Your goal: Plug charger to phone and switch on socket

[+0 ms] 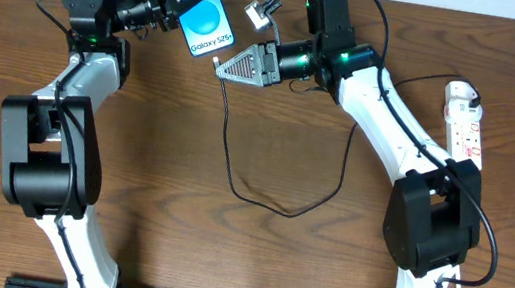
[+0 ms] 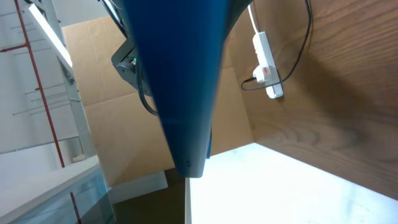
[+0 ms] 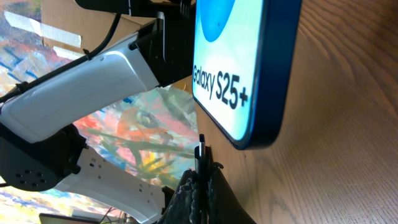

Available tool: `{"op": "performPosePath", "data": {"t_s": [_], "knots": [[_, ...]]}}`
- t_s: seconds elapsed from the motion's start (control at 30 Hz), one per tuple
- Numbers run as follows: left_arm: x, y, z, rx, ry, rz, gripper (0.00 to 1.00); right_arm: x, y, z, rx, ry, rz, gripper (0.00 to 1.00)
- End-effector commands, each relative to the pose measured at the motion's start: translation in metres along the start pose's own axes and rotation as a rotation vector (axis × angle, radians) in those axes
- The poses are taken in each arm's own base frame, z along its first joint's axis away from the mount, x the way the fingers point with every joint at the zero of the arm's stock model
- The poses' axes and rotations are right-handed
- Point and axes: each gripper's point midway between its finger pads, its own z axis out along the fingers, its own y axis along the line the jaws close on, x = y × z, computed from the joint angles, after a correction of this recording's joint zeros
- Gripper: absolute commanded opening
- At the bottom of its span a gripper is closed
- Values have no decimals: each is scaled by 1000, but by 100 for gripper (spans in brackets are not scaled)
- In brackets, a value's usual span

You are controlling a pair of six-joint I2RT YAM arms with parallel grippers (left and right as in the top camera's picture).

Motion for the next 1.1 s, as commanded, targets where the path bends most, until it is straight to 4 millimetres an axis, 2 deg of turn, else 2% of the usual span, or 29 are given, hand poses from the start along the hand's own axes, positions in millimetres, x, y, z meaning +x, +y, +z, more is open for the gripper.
{"op": "performPosePath", "data": {"t_s": [0.0, 0.5, 0.73, 1.07], "knots": [[4, -11, 4, 13, 22, 56, 8, -4, 19, -4, -26, -2, -58, 1], [7, -11, 6, 13, 39, 58, 8, -4, 13, -5, 3, -9, -21, 1], [7, -11, 5, 13, 39, 57, 7, -8, 7, -17, 17, -30, -13, 1], [8, -11, 7, 14, 43, 58, 7, -8, 9, -16, 8, -27, -21, 1]]}}
